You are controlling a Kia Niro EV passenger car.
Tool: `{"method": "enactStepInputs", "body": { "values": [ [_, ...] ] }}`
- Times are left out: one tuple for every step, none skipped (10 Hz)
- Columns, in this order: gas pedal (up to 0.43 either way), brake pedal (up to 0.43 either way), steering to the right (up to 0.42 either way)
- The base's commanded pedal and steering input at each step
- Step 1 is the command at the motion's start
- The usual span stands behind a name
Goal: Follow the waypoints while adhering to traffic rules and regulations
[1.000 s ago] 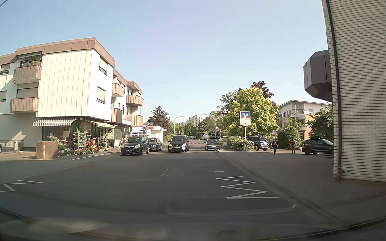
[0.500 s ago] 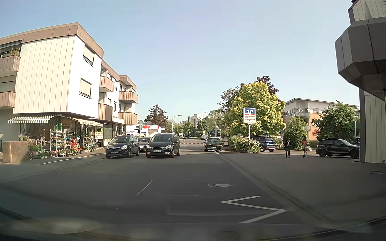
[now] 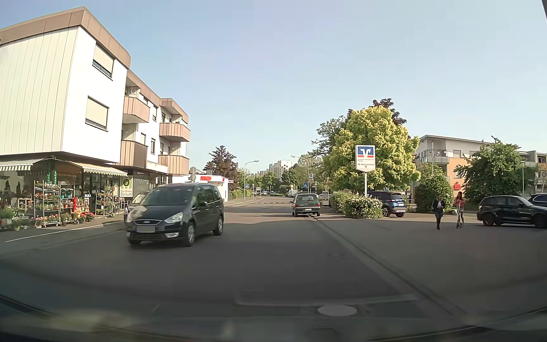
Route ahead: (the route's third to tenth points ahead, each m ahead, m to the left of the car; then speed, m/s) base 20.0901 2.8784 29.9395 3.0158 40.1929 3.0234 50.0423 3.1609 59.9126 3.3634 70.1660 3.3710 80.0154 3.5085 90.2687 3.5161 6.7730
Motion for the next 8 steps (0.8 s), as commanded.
{"method": "enactStepInputs", "body": {
  "values": [
    [0.028, 0.030, -0.028],
    [0.028, 0.030, -0.035],
    [0.028, 0.030, -0.041],
    [0.047, 0.030, -0.048],
    [0.059, 0.030, -0.050],
    [0.059, 0.030, -0.051],
    [0.059, 0.030, -0.051],
    [0.059, 0.030, -0.051]
  ]
}}
